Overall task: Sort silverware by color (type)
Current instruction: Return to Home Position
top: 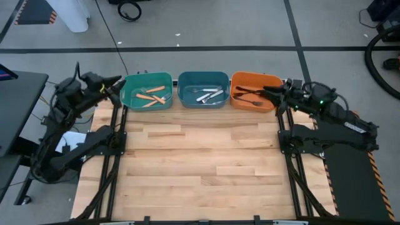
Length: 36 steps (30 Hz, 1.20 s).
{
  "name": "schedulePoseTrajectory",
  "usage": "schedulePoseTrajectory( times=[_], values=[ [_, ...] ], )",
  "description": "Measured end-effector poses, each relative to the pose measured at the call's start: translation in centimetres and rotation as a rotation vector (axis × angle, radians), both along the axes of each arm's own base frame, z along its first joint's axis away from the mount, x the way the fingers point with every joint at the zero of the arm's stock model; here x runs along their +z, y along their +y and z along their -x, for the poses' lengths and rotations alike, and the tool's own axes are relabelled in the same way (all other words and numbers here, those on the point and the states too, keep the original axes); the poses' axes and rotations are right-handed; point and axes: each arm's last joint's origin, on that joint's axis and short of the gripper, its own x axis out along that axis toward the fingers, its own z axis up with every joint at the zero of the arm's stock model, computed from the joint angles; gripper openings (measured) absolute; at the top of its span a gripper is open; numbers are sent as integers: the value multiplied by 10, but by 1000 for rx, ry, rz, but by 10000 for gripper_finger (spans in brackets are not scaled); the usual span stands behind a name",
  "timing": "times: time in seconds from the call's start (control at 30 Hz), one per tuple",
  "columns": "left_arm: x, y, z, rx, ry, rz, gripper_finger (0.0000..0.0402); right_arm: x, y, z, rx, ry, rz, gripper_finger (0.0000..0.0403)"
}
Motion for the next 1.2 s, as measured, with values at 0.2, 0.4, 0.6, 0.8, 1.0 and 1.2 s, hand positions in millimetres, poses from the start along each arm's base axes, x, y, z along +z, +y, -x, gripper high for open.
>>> schedulePoseTrajectory(
  times=[0.2, 0.4, 0.6, 0.8, 1.0, 1.2],
  values=[
    [-52, -4, 1, -29, -89, 0, 144, -52, -2, -5, 3, -57, -11, 114],
    [-101, -3, -1, -59, -171, 30, 144, -96, -4, -12, 10, -107, -82, 114],
    [-129, 0, -6, -152, -136, 47, 144, -122, -3, -17, 91, -156, -76, 115],
    [-139, 5, -14, -269, -180, -11, 144, -139, -3, -20, 139, -133, -92, 115],
    [-158, 11, -18, -269, -178, 31, 144, -152, -3, -21, 140, -114, -101, 115],
    [-183, 16, -23, -305, -187, 59, 142, -154, -3, -21, 139, -112, -92, 115]
  ],
)
